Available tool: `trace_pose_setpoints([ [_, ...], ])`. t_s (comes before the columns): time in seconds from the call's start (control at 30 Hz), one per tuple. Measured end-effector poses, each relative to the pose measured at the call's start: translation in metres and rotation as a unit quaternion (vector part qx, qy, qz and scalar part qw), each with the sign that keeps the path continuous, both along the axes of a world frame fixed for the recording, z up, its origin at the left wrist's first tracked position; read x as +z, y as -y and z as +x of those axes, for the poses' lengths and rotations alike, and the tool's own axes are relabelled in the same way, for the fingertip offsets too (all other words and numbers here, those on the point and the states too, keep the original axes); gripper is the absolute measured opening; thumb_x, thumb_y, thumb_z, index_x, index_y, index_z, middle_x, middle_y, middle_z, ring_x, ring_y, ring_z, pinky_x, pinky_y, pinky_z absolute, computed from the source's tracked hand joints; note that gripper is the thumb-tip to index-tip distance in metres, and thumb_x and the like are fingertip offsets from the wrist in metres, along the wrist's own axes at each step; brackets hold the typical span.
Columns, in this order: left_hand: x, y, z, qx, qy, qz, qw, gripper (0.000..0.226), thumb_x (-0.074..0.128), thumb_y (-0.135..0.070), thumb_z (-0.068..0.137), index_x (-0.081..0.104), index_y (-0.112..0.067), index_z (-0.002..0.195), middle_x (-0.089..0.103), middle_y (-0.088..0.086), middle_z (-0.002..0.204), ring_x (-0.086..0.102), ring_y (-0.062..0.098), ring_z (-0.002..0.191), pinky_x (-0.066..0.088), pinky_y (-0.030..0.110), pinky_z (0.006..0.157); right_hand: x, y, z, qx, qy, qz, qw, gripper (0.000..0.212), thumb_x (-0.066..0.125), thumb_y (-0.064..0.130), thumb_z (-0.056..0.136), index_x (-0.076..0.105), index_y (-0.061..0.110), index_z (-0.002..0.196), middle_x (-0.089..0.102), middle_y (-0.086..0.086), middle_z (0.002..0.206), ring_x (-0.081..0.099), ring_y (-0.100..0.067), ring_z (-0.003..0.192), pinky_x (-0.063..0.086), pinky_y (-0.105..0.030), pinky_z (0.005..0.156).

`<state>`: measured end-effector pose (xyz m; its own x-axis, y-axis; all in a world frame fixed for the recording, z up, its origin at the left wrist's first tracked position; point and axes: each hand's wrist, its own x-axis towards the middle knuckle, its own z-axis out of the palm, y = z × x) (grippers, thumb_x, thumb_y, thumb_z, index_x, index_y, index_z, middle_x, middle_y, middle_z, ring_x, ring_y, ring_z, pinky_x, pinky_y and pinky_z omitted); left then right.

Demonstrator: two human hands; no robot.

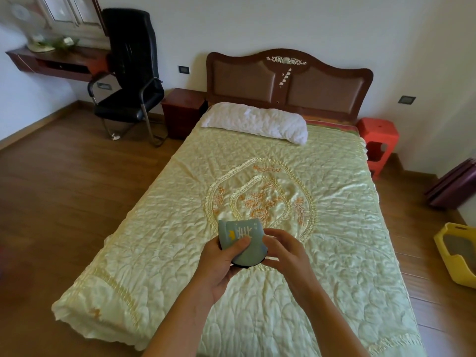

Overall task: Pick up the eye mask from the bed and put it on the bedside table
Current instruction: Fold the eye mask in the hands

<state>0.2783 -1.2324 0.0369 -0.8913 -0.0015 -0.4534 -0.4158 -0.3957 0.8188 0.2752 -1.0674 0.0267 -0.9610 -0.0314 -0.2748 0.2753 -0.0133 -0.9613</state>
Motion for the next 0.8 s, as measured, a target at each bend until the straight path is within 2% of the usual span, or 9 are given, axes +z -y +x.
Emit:
trace_pose_setpoints([
  [0.13,-0.004,0.012,0.006,0.002,0.004,0.007,1.000,0.027,0.075,-0.014,0.082,0.069,-0.012,0.108,0.079,0.007,0.095,0.075,0.022,0.088,0.059,0.029,0.063,-0.007,0.014,0.006,-0.003,0.016,-0.011,1.000,0.042,0.069,0.040,0.079,0.070,0.017,0.115,0.076,-0.014,0.107,0.078,-0.021,0.091,0.063,-0.038,0.081],
  [0.23,-0.008,0.024,0.011,0.020,0.009,0.007,1.000,0.029,0.075,-0.014,0.082,0.069,-0.010,0.110,0.078,0.012,0.101,0.075,0.024,0.092,0.060,0.029,0.063,-0.011,0.025,0.007,0.005,0.022,-0.008,1.000,0.035,0.070,0.037,0.083,0.073,0.016,0.110,0.077,-0.013,0.106,0.077,-0.022,0.091,0.063,-0.044,0.086],
  [0.3,-0.011,0.032,0.015,0.038,0.007,-0.001,0.999,0.032,0.075,-0.014,0.082,0.068,-0.007,0.112,0.077,0.014,0.105,0.074,0.026,0.095,0.060,0.029,0.066,-0.015,0.033,0.007,0.009,0.022,-0.006,1.000,0.020,0.070,0.031,0.090,0.076,0.016,0.104,0.078,-0.013,0.102,0.077,-0.024,0.092,0.062,-0.048,0.089],
  [0.4,-0.015,0.042,0.025,0.086,0.009,-0.008,0.996,0.032,0.075,-0.013,0.082,0.068,-0.006,0.113,0.076,0.015,0.106,0.074,0.027,0.097,0.061,0.030,0.068,-0.018,0.047,0.003,0.036,0.024,-0.001,0.999,0.016,0.066,0.024,0.094,0.078,0.015,0.100,0.081,-0.010,0.097,0.077,-0.026,0.092,0.062,-0.048,0.089],
  [0.7,-0.016,0.062,0.087,0.284,0.020,-0.002,0.959,0.035,0.075,-0.015,0.083,0.066,-0.006,0.116,0.077,0.013,0.107,0.073,0.025,0.100,0.060,0.037,0.080,-0.012,0.090,0.011,0.224,0.032,-0.011,0.974,0.020,0.061,0.021,0.096,0.079,0.012,0.098,0.081,-0.009,0.096,0.077,-0.026,0.092,0.062,-0.039,0.083],
  [0.8,-0.015,0.063,0.121,0.346,0.019,0.009,0.938,0.031,0.074,-0.014,0.084,0.066,-0.009,0.113,0.077,0.009,0.107,0.073,0.021,0.099,0.060,0.034,0.079,-0.014,0.104,0.028,0.295,0.037,-0.016,0.955,0.023,0.059,0.020,0.097,0.081,0.014,0.095,0.081,-0.010,0.094,0.077,-0.025,0.090,0.063,-0.039,0.082],
])
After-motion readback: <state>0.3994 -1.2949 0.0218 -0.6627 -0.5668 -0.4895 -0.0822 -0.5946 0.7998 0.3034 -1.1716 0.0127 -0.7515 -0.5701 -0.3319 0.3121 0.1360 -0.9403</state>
